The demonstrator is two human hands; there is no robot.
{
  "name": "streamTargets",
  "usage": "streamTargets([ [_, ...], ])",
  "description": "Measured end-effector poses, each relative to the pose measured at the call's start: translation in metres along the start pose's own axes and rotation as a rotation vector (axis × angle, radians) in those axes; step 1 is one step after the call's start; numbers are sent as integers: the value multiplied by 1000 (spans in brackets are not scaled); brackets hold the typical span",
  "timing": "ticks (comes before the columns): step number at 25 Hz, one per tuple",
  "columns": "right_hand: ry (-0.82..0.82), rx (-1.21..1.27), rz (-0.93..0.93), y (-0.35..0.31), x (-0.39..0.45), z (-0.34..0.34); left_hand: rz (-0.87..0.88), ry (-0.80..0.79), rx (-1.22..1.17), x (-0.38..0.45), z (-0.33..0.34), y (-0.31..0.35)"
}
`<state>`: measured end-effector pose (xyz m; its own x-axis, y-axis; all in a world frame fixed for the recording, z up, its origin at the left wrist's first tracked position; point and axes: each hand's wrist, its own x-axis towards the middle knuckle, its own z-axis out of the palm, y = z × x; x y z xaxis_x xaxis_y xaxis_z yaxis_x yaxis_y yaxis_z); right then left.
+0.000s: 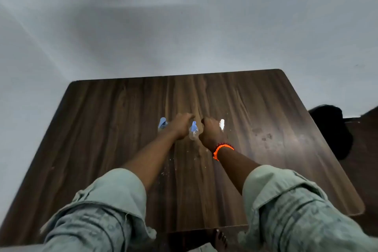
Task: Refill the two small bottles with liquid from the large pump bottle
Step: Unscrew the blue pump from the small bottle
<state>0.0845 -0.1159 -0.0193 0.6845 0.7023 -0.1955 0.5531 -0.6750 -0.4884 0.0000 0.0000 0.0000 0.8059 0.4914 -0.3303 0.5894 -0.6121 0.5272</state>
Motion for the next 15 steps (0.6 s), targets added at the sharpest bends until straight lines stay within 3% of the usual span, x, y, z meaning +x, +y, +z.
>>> streamTargets([
  [7, -134, 134, 12, 15, 15, 28, 45, 20, -62, 6, 23, -15],
  [15, -123, 320, -6, 24, 22, 53, 75, 145, -181, -2, 38, -36],
])
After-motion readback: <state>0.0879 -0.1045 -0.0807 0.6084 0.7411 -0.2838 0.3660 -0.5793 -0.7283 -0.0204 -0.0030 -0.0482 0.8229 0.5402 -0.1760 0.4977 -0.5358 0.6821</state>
